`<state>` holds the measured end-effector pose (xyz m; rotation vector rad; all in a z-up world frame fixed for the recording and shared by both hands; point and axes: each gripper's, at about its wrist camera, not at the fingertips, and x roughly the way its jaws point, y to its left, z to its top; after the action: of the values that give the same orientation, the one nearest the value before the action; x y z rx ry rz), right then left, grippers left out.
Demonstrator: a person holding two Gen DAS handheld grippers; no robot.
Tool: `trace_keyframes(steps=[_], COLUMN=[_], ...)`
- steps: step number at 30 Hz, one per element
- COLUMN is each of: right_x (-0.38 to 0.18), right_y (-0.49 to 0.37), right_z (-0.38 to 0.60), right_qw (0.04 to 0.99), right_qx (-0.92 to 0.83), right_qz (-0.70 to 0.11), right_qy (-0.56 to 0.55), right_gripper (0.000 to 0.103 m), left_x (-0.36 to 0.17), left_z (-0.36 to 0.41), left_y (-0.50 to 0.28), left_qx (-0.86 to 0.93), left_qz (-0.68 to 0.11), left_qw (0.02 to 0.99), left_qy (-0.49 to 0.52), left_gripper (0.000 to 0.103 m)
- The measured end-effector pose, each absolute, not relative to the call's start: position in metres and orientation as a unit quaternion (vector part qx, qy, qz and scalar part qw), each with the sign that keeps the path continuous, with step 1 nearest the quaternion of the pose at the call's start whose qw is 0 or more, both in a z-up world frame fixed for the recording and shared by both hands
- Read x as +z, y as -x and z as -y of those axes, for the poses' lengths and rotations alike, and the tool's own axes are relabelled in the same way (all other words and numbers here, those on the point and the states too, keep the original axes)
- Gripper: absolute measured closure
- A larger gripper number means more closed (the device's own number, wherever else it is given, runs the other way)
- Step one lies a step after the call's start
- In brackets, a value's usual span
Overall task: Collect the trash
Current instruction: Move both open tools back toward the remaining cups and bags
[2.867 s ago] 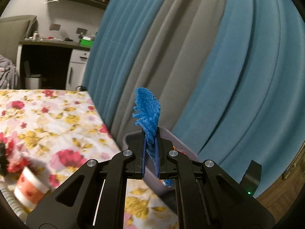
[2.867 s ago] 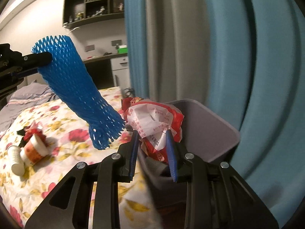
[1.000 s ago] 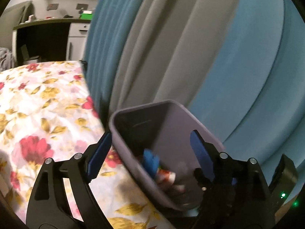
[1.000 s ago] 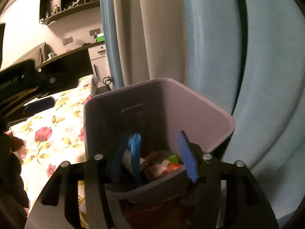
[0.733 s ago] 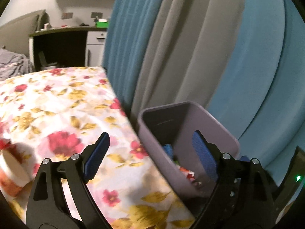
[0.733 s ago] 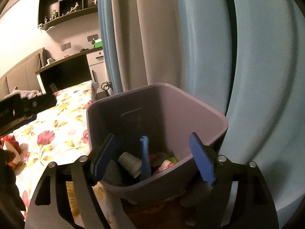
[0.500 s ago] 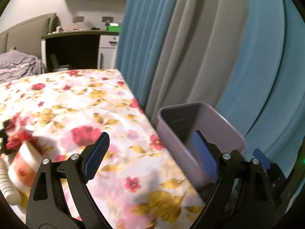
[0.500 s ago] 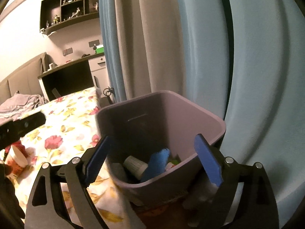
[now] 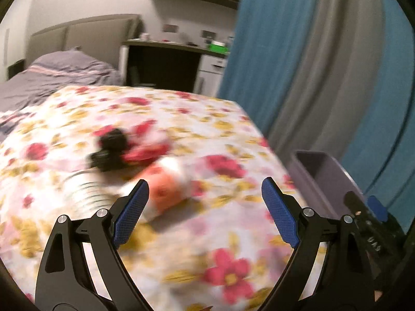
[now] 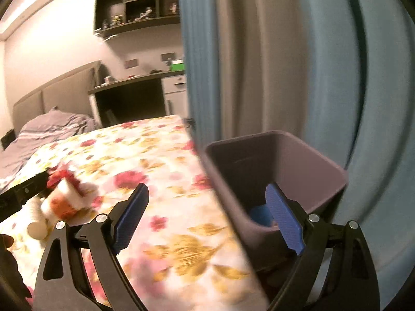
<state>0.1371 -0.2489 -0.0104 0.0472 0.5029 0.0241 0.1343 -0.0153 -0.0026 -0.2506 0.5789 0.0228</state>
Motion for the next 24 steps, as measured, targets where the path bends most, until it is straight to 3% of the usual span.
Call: trace_keyframes(steps=[11,24], right_x=[-0.021,-0.028], right_y=[-0.139,-0.163], right_z=[0.149,0.075], right_qw=[0.956,0.941], right_qx=[0.106,0.166], right_qz=[-0.272,-0.293], right_qy=[0.014,0.035], right_gripper=[0.015,0.015], left_x=[-0.011,-0.022], left_z=[-0.084,-0.135], left_y=[-0.097,-0.081], left_qx=[0.107,0.139], left_qz=[-0.274,-0.275], left_qw=[0.943,0.935], left_qy=[0.155,0.176], left_gripper=[0.016,0.016])
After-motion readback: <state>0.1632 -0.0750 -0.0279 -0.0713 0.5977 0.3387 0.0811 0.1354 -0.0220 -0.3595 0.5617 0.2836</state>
